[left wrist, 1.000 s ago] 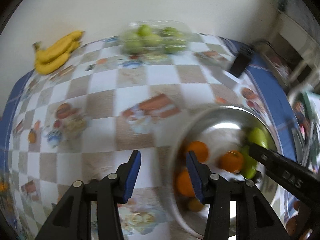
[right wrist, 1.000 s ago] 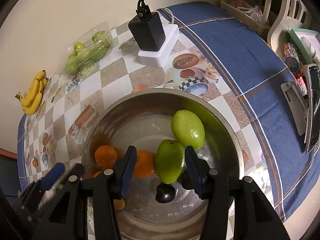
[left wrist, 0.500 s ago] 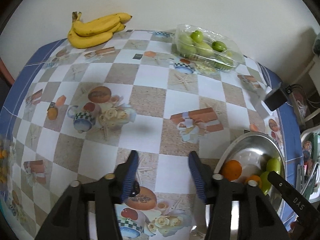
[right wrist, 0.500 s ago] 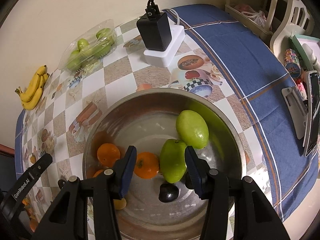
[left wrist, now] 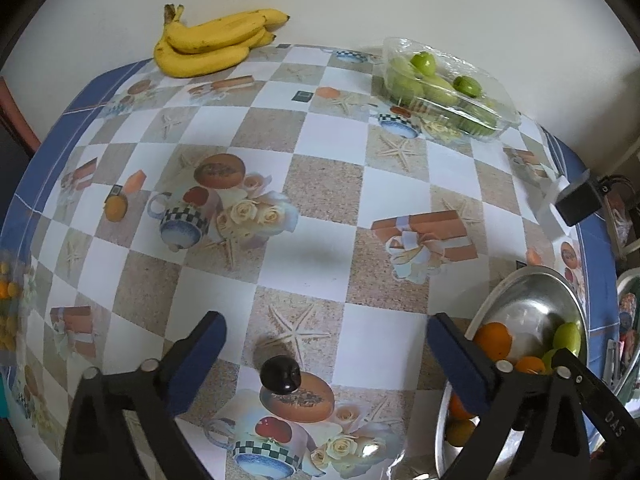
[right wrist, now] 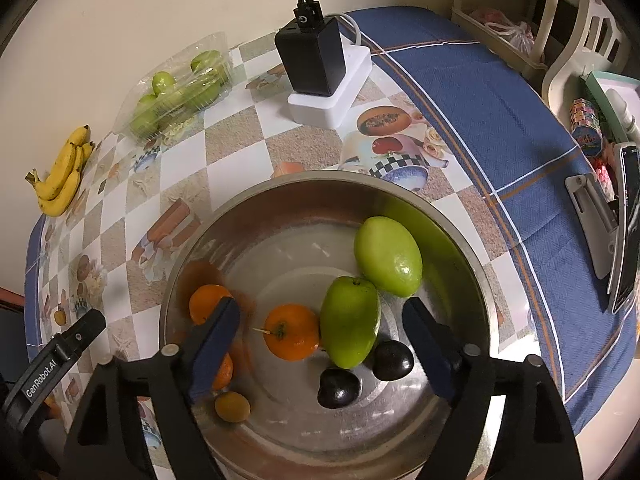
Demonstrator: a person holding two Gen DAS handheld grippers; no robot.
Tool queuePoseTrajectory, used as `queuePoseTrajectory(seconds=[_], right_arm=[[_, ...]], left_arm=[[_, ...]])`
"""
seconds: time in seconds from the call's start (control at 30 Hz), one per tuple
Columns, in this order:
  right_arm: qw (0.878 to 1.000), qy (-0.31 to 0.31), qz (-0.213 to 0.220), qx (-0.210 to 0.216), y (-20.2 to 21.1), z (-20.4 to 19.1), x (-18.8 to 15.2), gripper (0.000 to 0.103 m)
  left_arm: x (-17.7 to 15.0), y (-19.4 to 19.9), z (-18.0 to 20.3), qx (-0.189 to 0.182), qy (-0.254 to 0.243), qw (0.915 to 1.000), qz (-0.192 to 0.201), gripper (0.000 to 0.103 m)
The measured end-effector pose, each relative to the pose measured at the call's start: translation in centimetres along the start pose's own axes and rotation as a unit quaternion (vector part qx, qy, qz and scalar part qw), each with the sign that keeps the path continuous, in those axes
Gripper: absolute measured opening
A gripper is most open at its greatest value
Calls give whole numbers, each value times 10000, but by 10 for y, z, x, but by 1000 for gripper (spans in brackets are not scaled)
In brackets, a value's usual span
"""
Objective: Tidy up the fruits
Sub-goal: 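Move both grippers away from the bowl toward the remaining loose fruits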
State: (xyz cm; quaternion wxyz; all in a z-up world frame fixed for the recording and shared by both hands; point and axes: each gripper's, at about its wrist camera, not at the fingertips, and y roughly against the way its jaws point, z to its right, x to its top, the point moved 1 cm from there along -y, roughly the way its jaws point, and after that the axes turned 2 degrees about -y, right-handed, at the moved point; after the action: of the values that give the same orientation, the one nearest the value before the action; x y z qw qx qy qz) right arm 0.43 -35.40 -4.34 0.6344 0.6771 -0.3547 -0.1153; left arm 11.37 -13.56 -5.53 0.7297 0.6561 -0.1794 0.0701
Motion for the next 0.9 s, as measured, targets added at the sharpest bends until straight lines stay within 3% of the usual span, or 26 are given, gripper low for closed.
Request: queuePoseTrajectory(seconds=[0.27,0.37,0.9], right_arm=[[10000,95,-3,2,-2,-4,-1,87],[9999,156,50,-4,-3,-7,-1,101],[9996,216,173,31,0,-19,-3,101]], left_arm=[[-1,-3,-6,106,78,9999,35,103],[-1,-4,-10,129,152,9998,33,103],[7,4,-18,-22,-58,9999,131,103]])
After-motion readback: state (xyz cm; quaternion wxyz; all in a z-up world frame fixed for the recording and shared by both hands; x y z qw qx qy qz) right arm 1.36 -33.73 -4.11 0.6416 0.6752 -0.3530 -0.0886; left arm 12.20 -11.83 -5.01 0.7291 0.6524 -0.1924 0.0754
